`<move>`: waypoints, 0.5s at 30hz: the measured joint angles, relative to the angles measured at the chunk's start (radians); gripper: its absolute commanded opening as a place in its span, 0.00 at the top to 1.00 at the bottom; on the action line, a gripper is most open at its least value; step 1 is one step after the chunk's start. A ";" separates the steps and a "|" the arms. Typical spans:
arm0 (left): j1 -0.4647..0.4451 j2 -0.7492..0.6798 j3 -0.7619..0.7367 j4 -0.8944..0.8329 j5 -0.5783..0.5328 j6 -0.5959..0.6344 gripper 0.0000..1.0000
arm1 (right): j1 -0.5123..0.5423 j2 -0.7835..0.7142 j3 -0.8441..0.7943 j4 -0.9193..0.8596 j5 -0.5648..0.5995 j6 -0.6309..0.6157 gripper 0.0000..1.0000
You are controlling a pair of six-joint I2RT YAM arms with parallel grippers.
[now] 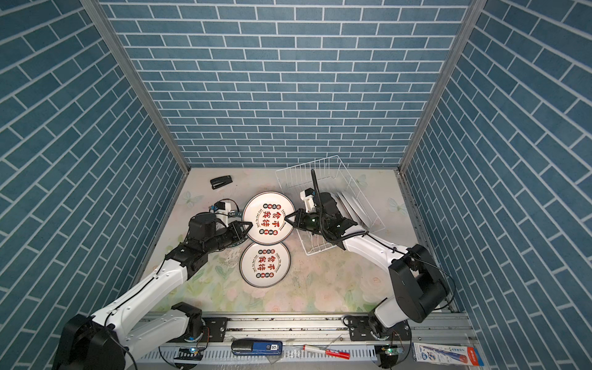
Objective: Unload the plates from the dish rack
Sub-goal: 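Carry the plate toward the left gripper while the left gripper grasps its rim, then lower the plate with the left gripper while the right gripper releases and withdraws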
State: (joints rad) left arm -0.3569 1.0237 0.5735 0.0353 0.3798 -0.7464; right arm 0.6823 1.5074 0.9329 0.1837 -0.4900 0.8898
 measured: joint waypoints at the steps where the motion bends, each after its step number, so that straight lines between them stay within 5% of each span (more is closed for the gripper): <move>1: 0.000 0.000 0.000 -0.003 0.000 0.004 1.00 | 0.000 0.008 0.000 -0.001 0.001 0.000 0.83; 15: 0.024 -0.066 0.010 -0.120 0.061 0.053 1.00 | 0.038 0.008 0.019 -0.170 0.053 -0.123 0.49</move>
State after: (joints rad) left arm -0.3325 0.9577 0.5831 -0.0845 0.4412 -0.6937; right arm 0.7204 1.5154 0.9520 0.0135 -0.4374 0.7670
